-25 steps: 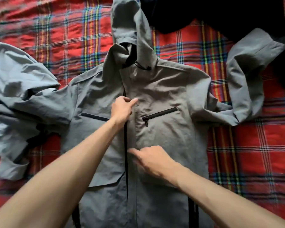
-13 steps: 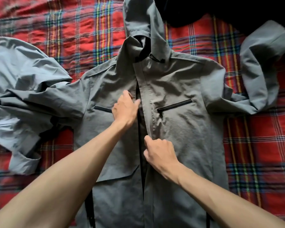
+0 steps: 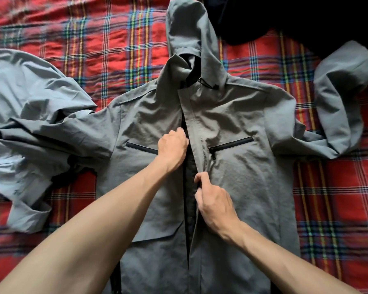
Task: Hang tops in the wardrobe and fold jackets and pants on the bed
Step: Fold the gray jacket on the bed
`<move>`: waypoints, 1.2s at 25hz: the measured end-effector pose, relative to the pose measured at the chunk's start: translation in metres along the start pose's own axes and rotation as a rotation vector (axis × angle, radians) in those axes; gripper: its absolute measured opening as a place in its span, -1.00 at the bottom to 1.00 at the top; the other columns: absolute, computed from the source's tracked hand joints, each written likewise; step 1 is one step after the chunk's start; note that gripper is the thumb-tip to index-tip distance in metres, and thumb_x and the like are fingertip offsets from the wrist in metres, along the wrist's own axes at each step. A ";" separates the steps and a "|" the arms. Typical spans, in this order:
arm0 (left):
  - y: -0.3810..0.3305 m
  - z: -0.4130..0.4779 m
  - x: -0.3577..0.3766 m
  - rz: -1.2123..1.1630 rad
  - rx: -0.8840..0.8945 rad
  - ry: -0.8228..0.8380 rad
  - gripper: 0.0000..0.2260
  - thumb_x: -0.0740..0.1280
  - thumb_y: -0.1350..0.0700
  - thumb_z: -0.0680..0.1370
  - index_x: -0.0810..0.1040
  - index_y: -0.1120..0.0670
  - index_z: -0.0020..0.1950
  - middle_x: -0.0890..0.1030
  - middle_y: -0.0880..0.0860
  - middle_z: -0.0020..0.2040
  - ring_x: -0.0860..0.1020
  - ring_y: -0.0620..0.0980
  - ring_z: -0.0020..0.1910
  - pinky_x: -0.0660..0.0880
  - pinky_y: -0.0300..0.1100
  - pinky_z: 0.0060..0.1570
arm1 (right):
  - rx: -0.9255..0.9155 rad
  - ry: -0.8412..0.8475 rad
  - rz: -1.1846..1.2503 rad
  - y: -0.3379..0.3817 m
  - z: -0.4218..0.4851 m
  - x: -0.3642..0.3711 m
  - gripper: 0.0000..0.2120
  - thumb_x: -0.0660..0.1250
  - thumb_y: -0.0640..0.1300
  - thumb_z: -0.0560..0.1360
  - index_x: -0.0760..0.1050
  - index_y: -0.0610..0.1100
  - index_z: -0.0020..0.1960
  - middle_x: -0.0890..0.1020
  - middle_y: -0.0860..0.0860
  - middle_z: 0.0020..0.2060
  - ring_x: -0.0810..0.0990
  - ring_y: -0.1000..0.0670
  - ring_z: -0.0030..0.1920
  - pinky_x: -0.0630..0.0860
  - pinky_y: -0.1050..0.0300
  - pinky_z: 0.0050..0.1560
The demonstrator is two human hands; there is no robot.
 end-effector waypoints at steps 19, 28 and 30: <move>0.017 0.034 -0.006 -0.739 -0.161 -0.236 -0.91 0.32 0.08 0.56 0.49 0.09 -0.05 0.56 -0.01 -0.19 0.53 0.07 -0.12 0.28 -0.21 -0.16 | -0.224 0.404 -0.436 0.001 -0.006 0.040 -0.79 0.16 -0.01 0.59 0.44 -0.12 0.08 0.65 -0.18 -0.03 0.61 -0.28 -0.01 0.42 -0.07 -0.14; 0.004 0.025 0.019 0.171 0.281 -0.130 -0.29 0.03 -0.30 0.60 -0.02 0.07 0.62 -0.05 0.22 0.60 -0.05 0.17 0.58 -0.06 0.06 0.53 | -0.060 -0.091 -0.406 -0.055 0.046 -0.038 -0.44 0.30 0.03 0.50 0.34 -0.15 0.45 0.34 -0.15 0.44 0.27 -0.14 0.46 0.16 -0.08 0.49; 0.003 0.029 0.026 0.209 0.208 -0.008 -0.30 0.01 -0.28 0.61 -0.09 0.06 0.62 -0.12 0.24 0.60 -0.12 0.16 0.59 -0.13 0.08 0.54 | -0.080 0.053 -0.427 -0.067 0.043 -0.036 -0.40 0.28 0.06 0.53 0.27 -0.13 0.50 0.23 -0.12 0.53 0.14 -0.12 0.54 0.01 -0.05 0.55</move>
Point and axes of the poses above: each hand's wrist, its own z-axis towards the middle knuckle, its own x-axis out of the palm, y = z × x, the point moved 1 cm from there along z, towards the middle knuckle
